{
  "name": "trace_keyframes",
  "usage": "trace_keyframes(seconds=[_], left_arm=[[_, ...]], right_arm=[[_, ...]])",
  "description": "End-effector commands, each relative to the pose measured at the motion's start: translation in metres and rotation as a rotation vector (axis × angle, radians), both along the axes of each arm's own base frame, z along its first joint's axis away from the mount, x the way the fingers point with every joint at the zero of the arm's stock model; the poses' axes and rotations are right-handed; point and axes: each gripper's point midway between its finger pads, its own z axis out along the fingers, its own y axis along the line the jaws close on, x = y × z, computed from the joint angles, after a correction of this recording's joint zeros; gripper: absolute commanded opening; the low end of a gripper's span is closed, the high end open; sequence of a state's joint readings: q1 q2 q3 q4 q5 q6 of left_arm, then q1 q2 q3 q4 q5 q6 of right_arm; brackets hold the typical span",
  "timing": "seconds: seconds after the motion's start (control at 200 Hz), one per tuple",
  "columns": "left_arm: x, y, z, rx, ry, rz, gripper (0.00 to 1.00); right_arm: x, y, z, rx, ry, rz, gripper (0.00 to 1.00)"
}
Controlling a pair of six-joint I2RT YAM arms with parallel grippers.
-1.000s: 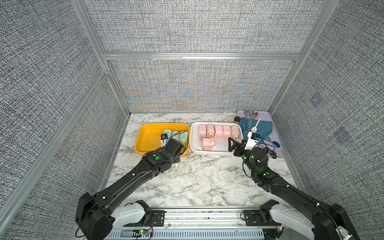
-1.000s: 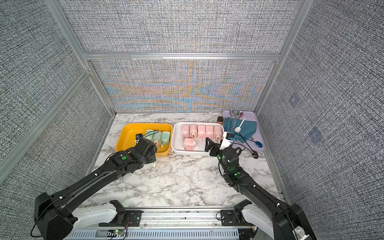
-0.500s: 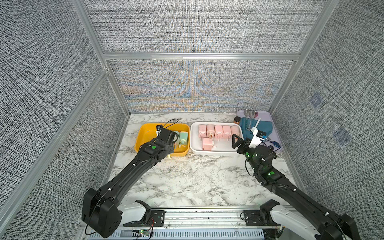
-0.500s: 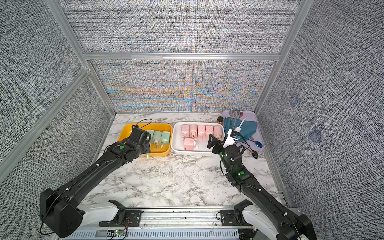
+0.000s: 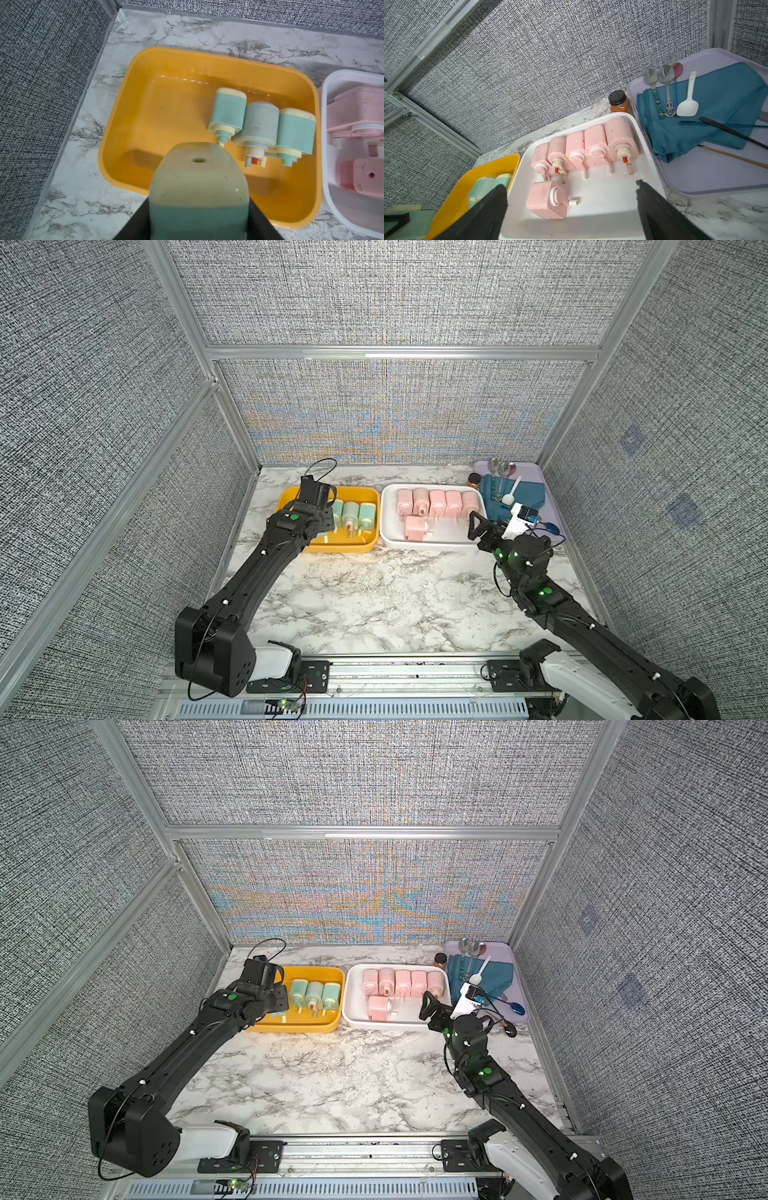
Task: Place the pencil sharpeners by color into the storage box
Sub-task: Place the pencil sharpener in the storage box.
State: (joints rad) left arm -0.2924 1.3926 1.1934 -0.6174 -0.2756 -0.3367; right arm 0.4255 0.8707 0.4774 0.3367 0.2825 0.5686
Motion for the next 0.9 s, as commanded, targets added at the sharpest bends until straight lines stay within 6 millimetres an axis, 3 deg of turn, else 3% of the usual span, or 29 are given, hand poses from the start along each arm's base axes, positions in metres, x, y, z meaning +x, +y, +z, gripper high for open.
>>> trace_keyframes(seconds=[0.0, 0.19, 0.39, 0.896], left_arm=[[0.02, 0.005, 0.005, 0.027, -0.02, -0.075, 0.0], [0.048, 0.024, -0.007, -0.016, -0.024, -0.075, 0.0], [0.071, 0.033, -0.036, -0.115, 0.073, -0.116, 0.0], [0.109, 0.025, -0.097, -0.269, 0.219, -0.2, 0.05]], right_arm=[[0.0, 0.003, -0.003, -0.031, 0.016, 0.025, 0.99], [-0.003, 0.016, -0.001, -0.029, 0.003, 0.102, 0.99], [-0.008, 0.021, 0.011, -0.041, -0.034, 0.141, 0.99], [-0.016, 0.012, 0.012, -0.063, -0.028, 0.114, 0.99]])
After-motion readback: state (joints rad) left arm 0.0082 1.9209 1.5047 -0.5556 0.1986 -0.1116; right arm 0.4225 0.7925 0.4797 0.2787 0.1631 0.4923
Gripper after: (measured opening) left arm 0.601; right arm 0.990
